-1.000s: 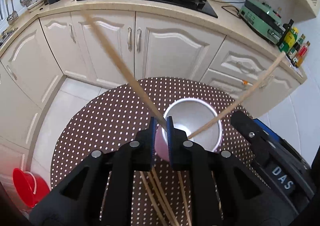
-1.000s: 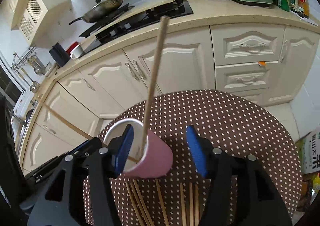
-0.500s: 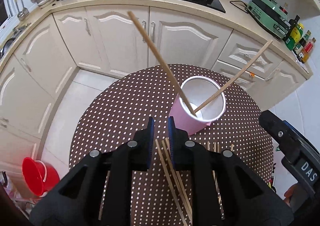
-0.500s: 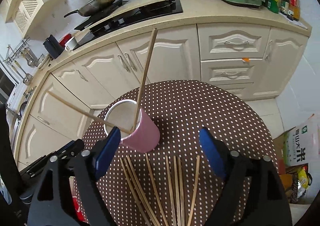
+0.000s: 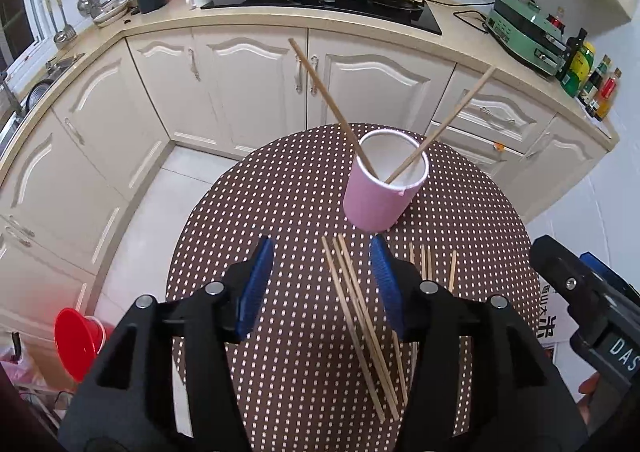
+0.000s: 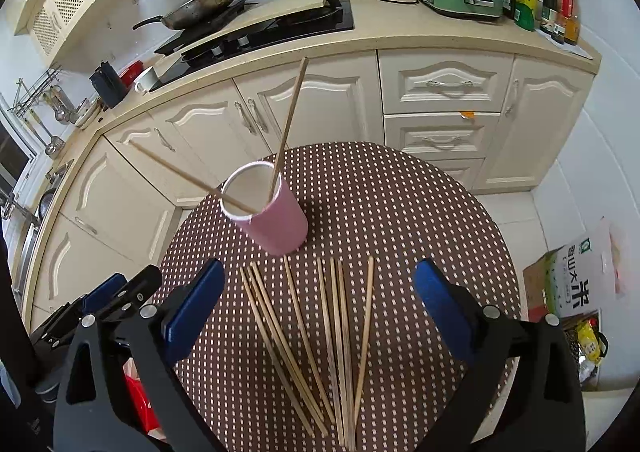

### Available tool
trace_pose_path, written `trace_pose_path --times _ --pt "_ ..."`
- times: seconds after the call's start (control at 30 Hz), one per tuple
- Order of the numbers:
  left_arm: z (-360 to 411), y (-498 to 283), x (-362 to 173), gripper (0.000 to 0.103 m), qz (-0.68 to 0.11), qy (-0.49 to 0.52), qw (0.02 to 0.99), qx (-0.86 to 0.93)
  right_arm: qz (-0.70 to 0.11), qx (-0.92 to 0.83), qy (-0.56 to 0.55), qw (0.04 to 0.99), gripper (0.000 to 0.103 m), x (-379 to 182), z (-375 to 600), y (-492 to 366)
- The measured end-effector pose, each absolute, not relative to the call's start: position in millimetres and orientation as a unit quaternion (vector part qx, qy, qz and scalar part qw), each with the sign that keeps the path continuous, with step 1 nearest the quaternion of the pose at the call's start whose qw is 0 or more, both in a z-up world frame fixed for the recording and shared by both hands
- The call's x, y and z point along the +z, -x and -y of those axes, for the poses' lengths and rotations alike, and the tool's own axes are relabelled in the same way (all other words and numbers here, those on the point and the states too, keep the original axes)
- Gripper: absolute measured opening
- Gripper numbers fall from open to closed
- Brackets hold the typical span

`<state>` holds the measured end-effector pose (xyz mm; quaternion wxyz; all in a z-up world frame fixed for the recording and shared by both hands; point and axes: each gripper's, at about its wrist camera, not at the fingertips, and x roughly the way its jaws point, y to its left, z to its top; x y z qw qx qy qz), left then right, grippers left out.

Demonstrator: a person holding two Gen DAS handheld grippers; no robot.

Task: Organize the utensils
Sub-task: 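Lower both tools back to the remaining chopsticks on the table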

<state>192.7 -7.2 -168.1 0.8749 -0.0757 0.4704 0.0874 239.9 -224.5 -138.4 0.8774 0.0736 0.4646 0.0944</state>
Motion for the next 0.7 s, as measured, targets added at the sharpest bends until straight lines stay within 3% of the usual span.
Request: trace_pose_path --times 0.23,0.7 --pt "15 -151 -166 0.066 -0.467 0.06 0.877 0.094 -0.477 0.095 -0.084 0.87 0.094 -140 240 -205" --pt "26 -105 -205 0.069 -0.513 0.064 0.854 0.061 -0.517 0.083 -0.084 0.848 0.094 -179 255 -166"
